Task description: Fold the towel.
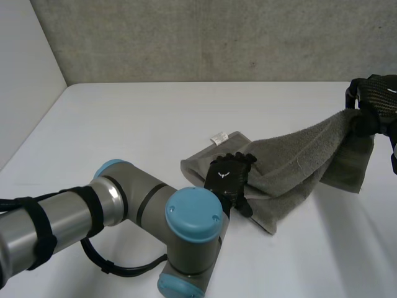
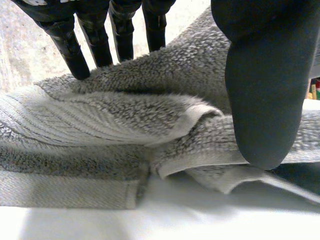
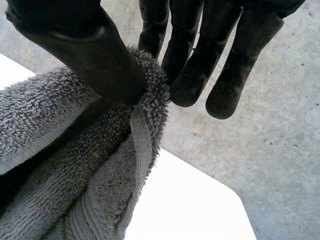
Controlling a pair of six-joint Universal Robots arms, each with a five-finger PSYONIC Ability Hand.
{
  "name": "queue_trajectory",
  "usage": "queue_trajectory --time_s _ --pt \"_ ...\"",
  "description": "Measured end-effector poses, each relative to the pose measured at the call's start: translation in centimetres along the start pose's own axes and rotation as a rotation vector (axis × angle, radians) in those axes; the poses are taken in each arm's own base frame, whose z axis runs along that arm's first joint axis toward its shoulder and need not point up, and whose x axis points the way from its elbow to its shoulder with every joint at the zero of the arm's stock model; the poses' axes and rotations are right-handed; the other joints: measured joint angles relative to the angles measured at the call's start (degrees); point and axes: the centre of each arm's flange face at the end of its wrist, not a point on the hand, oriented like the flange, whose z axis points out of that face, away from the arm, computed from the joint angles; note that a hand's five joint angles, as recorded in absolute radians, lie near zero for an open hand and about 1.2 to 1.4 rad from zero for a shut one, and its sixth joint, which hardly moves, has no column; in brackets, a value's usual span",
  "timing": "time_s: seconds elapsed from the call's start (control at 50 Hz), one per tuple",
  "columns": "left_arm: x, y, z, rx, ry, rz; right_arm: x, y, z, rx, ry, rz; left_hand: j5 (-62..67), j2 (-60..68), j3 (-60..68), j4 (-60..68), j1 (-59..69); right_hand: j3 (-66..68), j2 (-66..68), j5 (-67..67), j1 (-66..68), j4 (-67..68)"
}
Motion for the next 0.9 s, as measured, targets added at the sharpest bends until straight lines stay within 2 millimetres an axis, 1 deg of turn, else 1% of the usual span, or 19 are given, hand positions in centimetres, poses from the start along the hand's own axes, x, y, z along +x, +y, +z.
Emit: queue_trajectory --time_s 0.14,0.26,0.36,0.5,0.58,0.66,0.74,0.76,0.8,0.84,0.9 --pt "-0.3 -0.4 1.4 0.044 0.002 0.001 -0.2 0.2 -0.1 -0.006 -0.008 0.001 2.5 2.5 2.5 2.5 2.6 0.0 0.0 0.0 0.0 0.0" --pt "-0.5 -0.5 2.2 0.068 0.001 0.003 -0.2 0.3 -0.1 -0.007 -0.008 0.001 3.2 3.3 3.3 3.3 3.3 0.0 0.0 0.0 0.0 0.0" --pt "-0.9 -0.4 2.4 0.069 -0.009 0.04 0.4 0.2 0.1 -0.001 0.011 0.0 3.2 3.3 3.3 3.3 3.3 0.0 0.0 0.0 0.0 0.0" --pt "-1.2 -0.2 2.5 0.072 -0.026 0.133 1.8 0.1 0.7 0.009 0.056 -0.003 3.3 3.3 3.3 3.3 3.3 0.0 0.0 0.0 0.0 0.0" --pt "-1.2 -0.4 2.8 0.103 -0.039 0.153 2.2 0.1 0.8 0.011 0.068 -0.003 5.9 6.3 6.1 6.1 6.4 0.0 0.0 0.0 0.0 0.0" --pt "-1.4 -0.6 3.1 0.134 -0.049 0.151 2.3 0.2 0.8 0.009 0.069 -0.003 15.4 15.7 15.7 15.7 15.7 0.0 0.0 0.0 0.0 0.0" --pt "-1.7 -1.1 3.5 0.16 -0.059 0.144 2.2 0.3 0.7 0.006 0.067 -0.002 34.0 34.3 34.3 34.4 34.0 0.0 0.0 0.0 0.0 0.0" --pt "-1.8 -1.1 3.5 0.163 -0.06 0.144 2.2 0.3 0.7 0.006 0.066 -0.002 35.5 36.7 36.7 36.0 36.3 0.0 0.0 0.0 0.0 0.0" --pt "-1.8 -1.4 3.6 0.172 -0.061 0.142 2.1 0.3 0.7 0.006 0.064 -0.002 43.3 45.1 44.8 44.6 43.7 0.0 0.0 0.0 0.0 0.0" --pt "-1.9 -1.7 3.7 0.183 -0.064 0.143 2.1 0.2 0.7 0.01 0.061 -0.002 46.4 48.9 48.7 49.1 46.6 0.0 0.0 0.0 0.0 0.0" --pt "-2.3 -3.2 4.0 0.218 -0.077 0.155 2.0 -0.1 0.8 0.024 0.052 -0.005 48.2 51.2 50.9 51.5 48.1 0.0 0.0 0.0 0.0 0.0"
